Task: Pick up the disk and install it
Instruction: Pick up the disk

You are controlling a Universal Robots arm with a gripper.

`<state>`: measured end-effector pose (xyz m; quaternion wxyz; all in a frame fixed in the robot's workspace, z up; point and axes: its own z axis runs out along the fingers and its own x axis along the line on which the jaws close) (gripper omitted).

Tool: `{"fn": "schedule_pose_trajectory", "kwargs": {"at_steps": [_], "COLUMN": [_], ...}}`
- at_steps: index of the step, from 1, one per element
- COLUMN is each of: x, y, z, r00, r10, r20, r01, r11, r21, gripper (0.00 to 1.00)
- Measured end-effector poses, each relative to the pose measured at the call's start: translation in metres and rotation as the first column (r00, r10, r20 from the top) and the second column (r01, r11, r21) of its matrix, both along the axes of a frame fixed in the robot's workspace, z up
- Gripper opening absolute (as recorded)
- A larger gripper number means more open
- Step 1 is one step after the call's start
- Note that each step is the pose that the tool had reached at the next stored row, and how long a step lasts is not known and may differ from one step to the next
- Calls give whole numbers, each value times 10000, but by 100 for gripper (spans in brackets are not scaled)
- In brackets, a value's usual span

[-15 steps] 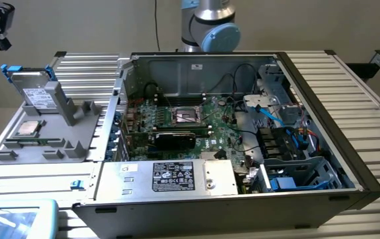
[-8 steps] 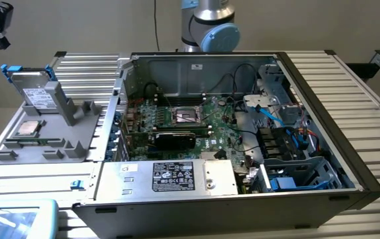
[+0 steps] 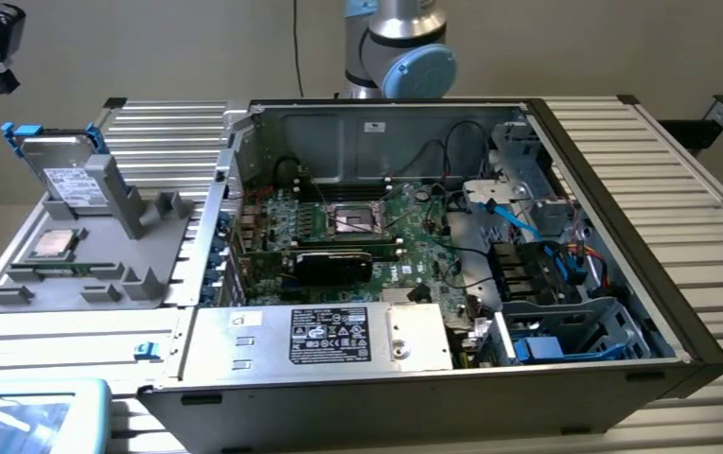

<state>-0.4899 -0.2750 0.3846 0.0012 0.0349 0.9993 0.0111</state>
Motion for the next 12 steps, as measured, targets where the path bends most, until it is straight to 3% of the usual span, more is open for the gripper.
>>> {"fn": "schedule_pose_trajectory", "kwargs": {"at_steps": [5, 6, 12], "x": [-1, -13, -14], "y": [0, 1, 1], "z": [1, 1, -1], "r00": [10000, 10000, 9951], "r10": [-1, 2, 985], "r20": [1, 37, 51], "r01": [1, -2, -985], "r11": [10000, 10000, 9951], "r21": [0, -1, 0], "gripper": [11, 11, 11]}}
